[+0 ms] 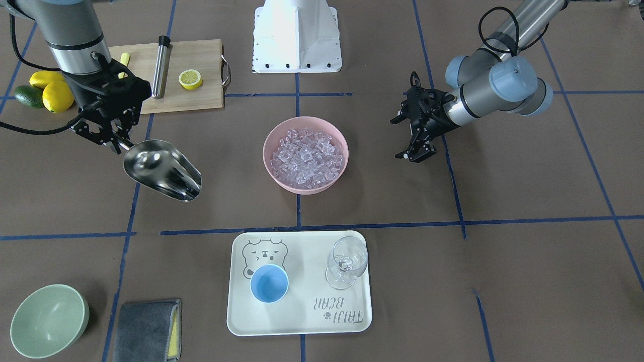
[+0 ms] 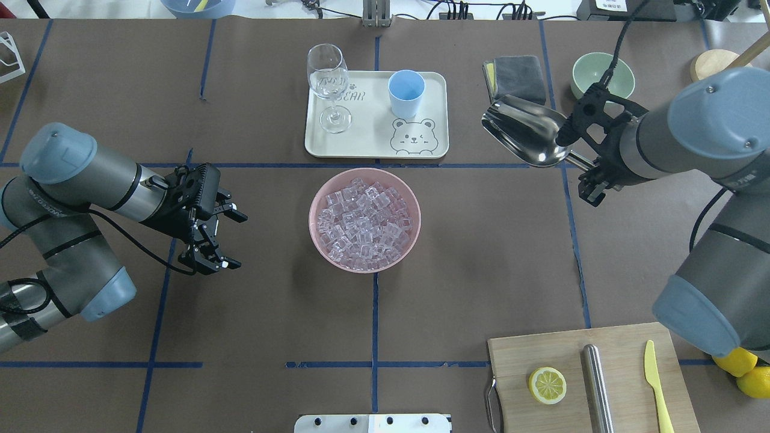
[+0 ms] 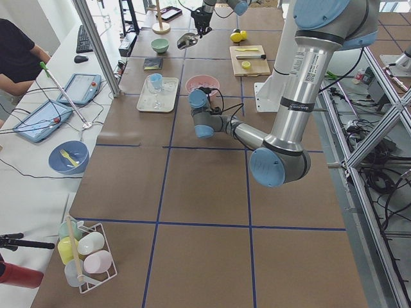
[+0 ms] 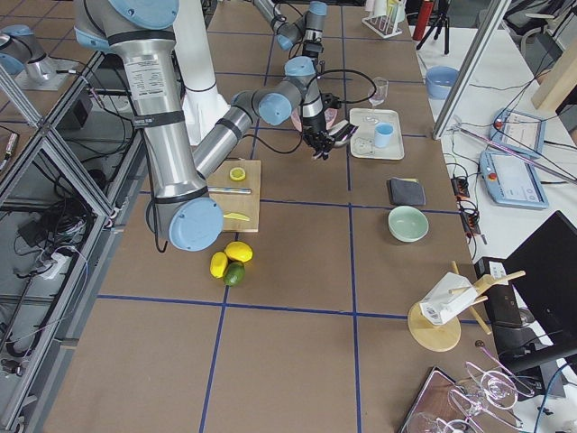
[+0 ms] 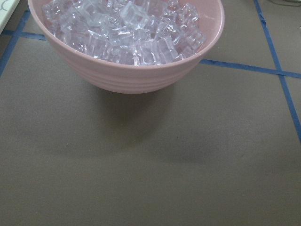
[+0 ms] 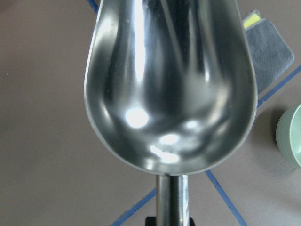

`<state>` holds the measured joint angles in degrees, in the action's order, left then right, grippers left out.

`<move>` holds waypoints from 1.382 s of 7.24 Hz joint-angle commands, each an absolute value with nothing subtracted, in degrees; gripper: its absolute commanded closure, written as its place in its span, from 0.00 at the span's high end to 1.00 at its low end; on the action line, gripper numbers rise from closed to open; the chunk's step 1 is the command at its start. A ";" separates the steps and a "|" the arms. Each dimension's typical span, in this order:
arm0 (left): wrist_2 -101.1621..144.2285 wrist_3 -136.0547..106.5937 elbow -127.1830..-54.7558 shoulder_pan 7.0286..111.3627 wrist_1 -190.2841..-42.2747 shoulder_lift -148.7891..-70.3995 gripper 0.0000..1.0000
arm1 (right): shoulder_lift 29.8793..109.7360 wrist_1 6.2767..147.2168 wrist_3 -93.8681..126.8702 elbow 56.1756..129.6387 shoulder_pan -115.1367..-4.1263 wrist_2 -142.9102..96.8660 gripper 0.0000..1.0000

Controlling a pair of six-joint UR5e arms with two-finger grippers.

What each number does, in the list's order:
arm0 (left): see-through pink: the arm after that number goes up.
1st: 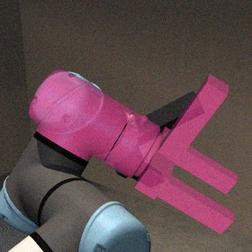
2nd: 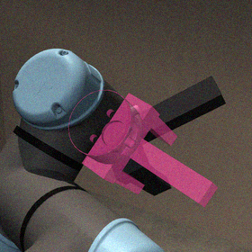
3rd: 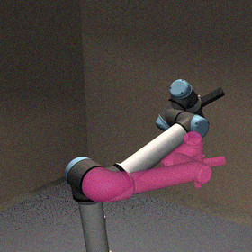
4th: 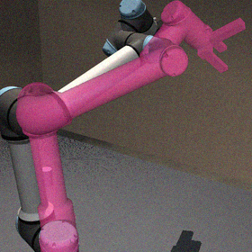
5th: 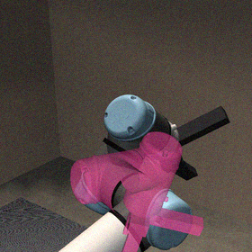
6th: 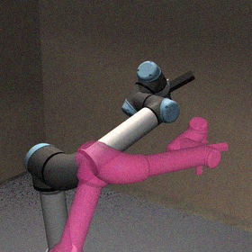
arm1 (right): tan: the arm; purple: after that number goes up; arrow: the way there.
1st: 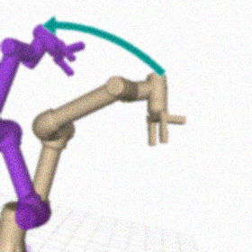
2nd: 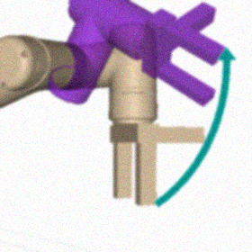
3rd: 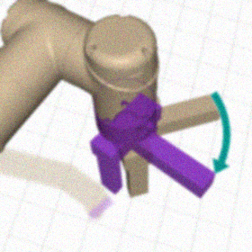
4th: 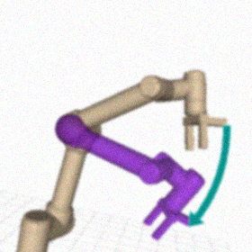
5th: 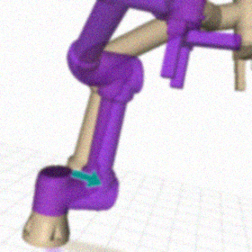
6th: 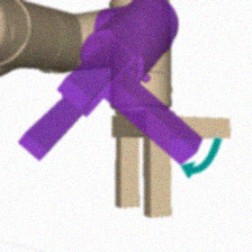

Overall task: Put ice in cup with scoop
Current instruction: 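Lift the scoop with the right gripper and carry it toward the pink bowl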

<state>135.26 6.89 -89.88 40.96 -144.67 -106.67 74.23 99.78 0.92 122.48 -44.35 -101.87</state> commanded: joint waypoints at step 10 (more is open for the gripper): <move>135.18 6.59 -89.82 39.82 -144.58 -108.02 1.00 | 53.70 127.62 -15.47 116.54 -36.57 -99.94 0.00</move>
